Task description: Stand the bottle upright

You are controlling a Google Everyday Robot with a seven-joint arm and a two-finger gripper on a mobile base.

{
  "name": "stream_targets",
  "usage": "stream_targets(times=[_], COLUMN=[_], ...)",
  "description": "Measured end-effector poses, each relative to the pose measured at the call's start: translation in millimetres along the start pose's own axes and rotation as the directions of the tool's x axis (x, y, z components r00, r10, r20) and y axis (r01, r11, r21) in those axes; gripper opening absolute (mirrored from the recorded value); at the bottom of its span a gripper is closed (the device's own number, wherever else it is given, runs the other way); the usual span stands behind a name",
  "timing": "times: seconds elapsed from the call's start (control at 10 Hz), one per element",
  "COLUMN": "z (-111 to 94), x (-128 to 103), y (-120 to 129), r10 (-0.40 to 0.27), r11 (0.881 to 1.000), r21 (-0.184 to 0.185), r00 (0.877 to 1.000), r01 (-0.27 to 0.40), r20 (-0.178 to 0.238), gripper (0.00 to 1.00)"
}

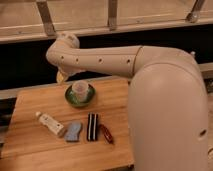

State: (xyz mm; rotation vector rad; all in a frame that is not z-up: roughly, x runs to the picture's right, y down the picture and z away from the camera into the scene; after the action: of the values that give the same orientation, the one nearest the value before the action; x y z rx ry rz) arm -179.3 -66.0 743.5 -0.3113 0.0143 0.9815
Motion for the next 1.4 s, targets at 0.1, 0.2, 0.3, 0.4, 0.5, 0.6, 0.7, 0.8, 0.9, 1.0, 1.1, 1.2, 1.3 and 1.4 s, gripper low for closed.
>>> stream_targets(times=[0.1,0.2,0.3,0.4,0.5,0.6,0.7,0.8,0.9,1.0,1.1,1.2,1.3,1.4], z=[1,3,8,10,10,5,-1,-6,-9,-10,-12,-11,-11,-11], x=[1,5,11,12,9,-2,-13,-21,-30,-35,-38,-38,-38,-38], y=[2,-3,-3,5,17,35,55,74,96,123,137,136,135,136], r10=[0.001,-0.001,-0.019,-0.037,-0.064,-0.103,-0.148,-0.184,-0.232,-0.279,-0.301,-0.307,-0.305,-0.306], r11=[1.000,1.000,0.998,0.996,0.991,0.982,0.968,0.954,0.934,0.907,0.891,0.890,0.890,0.890], r21=[-0.007,-0.024,-0.057,-0.083,-0.114,-0.156,-0.193,-0.225,-0.254,-0.290,-0.312,-0.309,-0.309,-0.310], r00=[1.000,1.000,1.000,0.999,0.998,0.994,0.987,0.979,0.966,0.952,0.944,0.942,0.942,0.942], r01=[-0.001,0.001,0.018,0.037,0.064,0.108,0.158,0.200,0.253,0.305,0.329,0.335,0.334,0.334], r20=[-0.002,-0.011,-0.013,-0.003,0.012,0.039,0.068,0.090,0.111,0.126,0.137,0.138,0.138,0.138], gripper=[0.80,0.80,0.80,0.80,0.80,0.80,0.80,0.80,0.80,0.80,0.80,0.80,0.80,0.80])
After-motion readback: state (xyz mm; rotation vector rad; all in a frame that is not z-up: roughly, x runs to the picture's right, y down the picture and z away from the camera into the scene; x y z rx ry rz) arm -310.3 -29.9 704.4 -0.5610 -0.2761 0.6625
